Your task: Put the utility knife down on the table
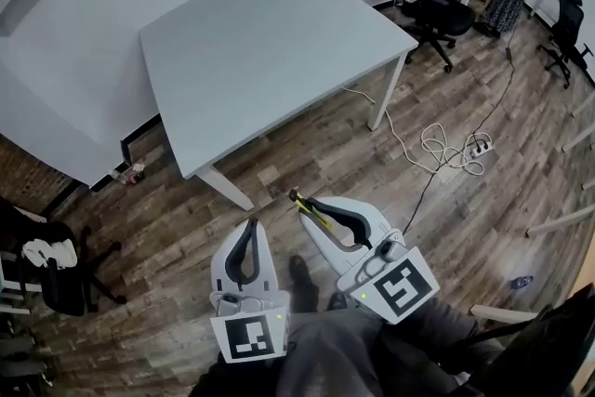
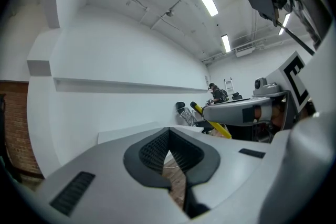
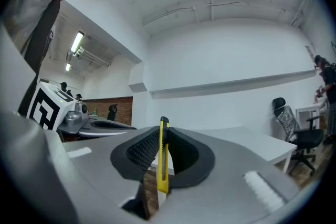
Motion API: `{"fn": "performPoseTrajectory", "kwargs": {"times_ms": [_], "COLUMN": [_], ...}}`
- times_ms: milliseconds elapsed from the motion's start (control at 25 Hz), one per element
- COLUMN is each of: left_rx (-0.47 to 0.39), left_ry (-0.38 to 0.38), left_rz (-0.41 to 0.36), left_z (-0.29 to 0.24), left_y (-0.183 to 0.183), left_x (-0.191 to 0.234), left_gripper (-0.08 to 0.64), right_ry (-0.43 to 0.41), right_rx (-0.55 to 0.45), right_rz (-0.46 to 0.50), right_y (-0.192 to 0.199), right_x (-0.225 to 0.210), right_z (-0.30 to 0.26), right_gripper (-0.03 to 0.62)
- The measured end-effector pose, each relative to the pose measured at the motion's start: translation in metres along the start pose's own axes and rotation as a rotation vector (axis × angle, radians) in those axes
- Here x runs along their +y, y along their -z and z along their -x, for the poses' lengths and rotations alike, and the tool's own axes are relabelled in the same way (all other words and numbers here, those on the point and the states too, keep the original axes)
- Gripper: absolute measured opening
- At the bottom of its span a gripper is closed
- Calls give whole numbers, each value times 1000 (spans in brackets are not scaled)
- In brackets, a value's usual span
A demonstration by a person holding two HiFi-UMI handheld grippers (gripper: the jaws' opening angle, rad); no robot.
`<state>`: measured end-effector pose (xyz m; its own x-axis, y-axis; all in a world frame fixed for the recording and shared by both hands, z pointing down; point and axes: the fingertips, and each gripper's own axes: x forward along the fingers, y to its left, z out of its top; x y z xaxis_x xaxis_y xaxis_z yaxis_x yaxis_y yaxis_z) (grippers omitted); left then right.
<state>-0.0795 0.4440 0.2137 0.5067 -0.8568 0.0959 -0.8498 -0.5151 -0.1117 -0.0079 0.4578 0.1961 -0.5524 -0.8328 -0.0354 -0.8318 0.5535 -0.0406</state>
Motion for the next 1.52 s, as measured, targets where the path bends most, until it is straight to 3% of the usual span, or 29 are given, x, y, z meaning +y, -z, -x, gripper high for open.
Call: {"fn": "performPoseTrajectory", "kwargs": {"times_ms": [200,320,440,680,880,1200,1520], "left_rx": [2,3,-35,-107,-122,-79,-17], "left_ry": [11,31,35,15,26,19,-27], "left_rz": [-2,-43,-79,-60,-52,-41,-30], "left_z": [-42,-69,-100,-143,-167,-223,-306], "left_y": [1,-2,-16,-40,-46,-30,-16], "left_x": [32,53,80,124,128,126,126], "left_gripper": [0,0,0,0,0,0,0], "right_ry": [5,8,18,41,58,52,-7], "right_rx": [14,22,20,-28,-37,7,14], "right_rz": [1,3,15,91,103,59,-6], "right_y": [4,5,2,-20,-30,-3,11], "right_x": [-22,-35,-48,-76,-100,-145,-214], "right_z": [-46,-76,-106,-160,-178,-203,-242], "right_gripper": [52,52,52,52,52,52,52]}}
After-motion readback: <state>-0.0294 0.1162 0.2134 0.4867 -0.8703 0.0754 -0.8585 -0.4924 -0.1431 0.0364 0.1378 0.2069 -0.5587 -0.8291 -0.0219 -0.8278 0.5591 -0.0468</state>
